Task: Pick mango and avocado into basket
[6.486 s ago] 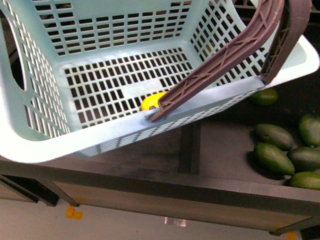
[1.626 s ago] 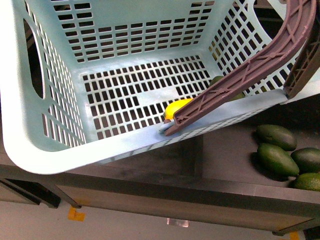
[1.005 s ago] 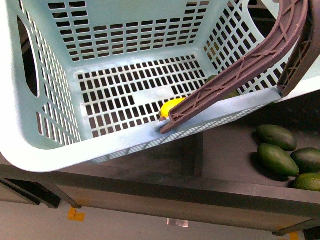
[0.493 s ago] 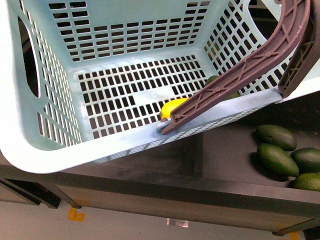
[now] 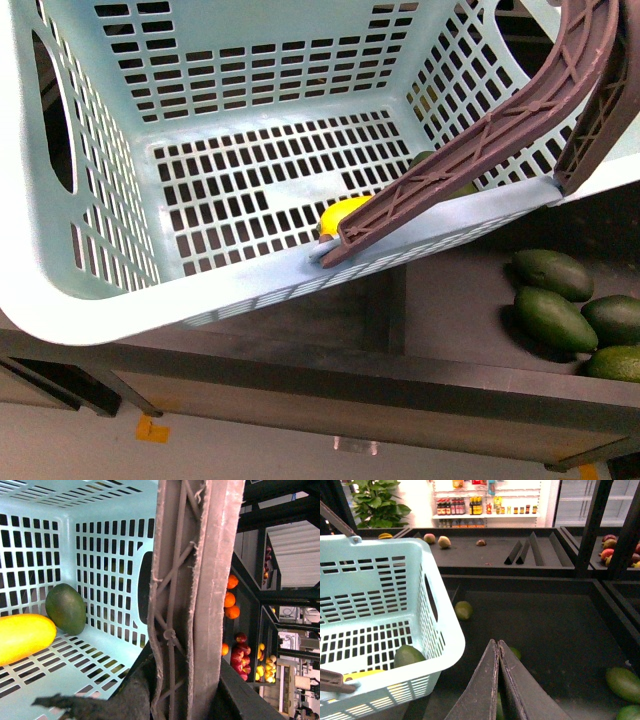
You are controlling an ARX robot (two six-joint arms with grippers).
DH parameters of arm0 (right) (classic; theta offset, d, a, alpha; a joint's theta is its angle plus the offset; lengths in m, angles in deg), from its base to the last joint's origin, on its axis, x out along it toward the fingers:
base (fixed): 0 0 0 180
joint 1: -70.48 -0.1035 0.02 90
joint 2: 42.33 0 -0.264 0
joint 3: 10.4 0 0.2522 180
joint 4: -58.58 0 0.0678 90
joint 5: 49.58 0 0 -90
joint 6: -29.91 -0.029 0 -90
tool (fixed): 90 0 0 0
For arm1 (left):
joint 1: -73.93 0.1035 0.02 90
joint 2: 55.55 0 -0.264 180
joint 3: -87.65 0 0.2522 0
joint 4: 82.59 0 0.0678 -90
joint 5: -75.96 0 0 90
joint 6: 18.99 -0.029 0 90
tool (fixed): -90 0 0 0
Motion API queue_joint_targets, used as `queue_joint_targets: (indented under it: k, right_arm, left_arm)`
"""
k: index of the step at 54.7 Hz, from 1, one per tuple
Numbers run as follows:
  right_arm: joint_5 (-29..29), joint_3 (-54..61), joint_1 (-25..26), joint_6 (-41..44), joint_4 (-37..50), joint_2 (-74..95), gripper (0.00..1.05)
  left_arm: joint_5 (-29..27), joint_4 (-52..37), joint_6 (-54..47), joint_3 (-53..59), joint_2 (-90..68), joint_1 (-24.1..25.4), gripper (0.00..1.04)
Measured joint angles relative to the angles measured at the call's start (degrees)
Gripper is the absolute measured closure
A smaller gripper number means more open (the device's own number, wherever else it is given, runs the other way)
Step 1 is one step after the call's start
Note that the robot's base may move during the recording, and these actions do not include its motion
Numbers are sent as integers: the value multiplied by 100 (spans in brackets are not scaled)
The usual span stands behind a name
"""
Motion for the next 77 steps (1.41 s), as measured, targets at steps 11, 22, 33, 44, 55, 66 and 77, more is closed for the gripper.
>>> queue_joint_targets:
  k: [11,22,33,44,55,66,77]
  right_arm:
    - [0,0,0,-2,-433,-444,103]
    - [0,0,0,0,-798,-809,103]
    - [0,0,0,-2,-1086,-1097,103]
    - [-2,-2,0,-2,-2114,-2026,103]
    - [0,-2,0,-2,-2162,-2140,103]
    - [0,-2,0,2,-2164,-2151,85]
    - [0,-2,0,0,-2166,-2151,50]
  left_arm:
    - [2,0,2,0,0,0,86]
    - [0,0,0,0,0,0,86]
    - [0,0,0,0,0,0,86]
    - [4,0,0,0,0,2,86]
    - [0,0,-9,0,-2,2,86]
    - [-2,0,-2,0,-4,2,86]
    - [2,0,2,0,-4,2,86]
